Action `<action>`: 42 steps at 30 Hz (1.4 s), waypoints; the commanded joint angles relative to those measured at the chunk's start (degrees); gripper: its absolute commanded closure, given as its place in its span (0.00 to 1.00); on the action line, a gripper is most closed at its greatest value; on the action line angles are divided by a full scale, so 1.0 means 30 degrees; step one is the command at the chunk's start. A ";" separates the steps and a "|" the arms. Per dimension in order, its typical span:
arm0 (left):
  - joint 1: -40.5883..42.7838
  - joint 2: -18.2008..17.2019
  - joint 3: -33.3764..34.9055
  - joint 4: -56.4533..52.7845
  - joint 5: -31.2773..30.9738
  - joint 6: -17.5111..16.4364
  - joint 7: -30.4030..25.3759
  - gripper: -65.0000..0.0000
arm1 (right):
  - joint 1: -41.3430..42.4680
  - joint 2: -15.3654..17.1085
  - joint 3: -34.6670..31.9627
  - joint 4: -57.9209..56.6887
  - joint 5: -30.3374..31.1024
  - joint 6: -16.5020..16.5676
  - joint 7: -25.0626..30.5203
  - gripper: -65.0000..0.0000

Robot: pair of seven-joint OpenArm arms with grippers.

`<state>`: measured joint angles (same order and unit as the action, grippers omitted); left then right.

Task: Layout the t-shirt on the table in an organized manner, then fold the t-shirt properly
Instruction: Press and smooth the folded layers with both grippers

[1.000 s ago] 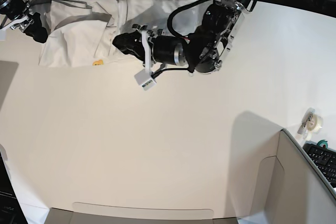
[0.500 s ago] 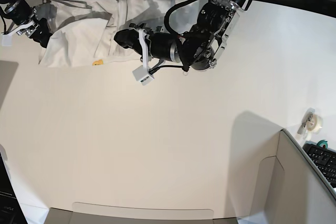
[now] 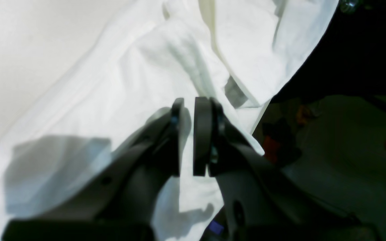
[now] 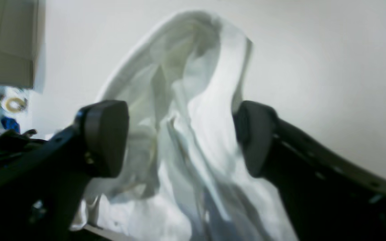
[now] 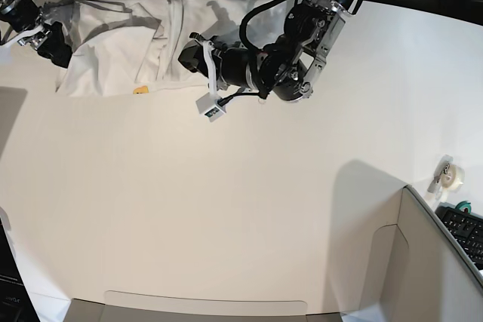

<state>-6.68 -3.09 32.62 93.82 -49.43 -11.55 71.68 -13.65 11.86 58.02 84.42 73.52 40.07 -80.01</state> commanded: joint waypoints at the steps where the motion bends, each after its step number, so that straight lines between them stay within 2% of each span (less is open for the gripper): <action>1: -0.0280 -0.0097 -0.0017 0.0331 -0.0241 -0.0120 -0.0318 0.94 | -0.0124 0.0487 0.0191 0.0328 0.0887 -0.0025 0.0002 0.18; 8: -0.0280 -0.0127 -0.0017 0.0301 -0.0241 -0.0150 -0.0347 0.94 | -0.0241 0.0399 0.0572 0.0299 0.2205 -0.0025 0.0002 0.17; 12: -0.0280 -0.0156 -0.0017 0.0301 -0.0241 -0.0150 -0.0347 0.94 | -0.0241 0.0341 0.0572 0.0592 0.3828 -0.0025 0.0002 0.12; 16: -0.0280 -0.0156 -0.0017 0.0301 -0.0241 -0.0179 -0.0347 0.94 | 0.0110 0.0311 0.0572 0.1354 0.3788 -0.0025 0.0002 0.12; 27: -0.0280 -0.0478 -0.0046 0.0301 -0.0241 -0.0120 -0.0347 0.94 | 0.0638 -0.1154 0.0514 -0.0170 -0.0637 -0.0025 0.0002 0.12; 42: 0.0131 -0.0508 -0.0046 0.0301 -0.0241 -0.0120 -0.0377 0.94 | 0.0579 -0.0744 0.1100 -0.1459 -0.0959 -0.0025 0.0002 0.12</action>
<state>-5.19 -4.82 32.58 93.82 -49.04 -11.75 71.53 -11.55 8.73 60.90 79.72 73.10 39.88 -78.61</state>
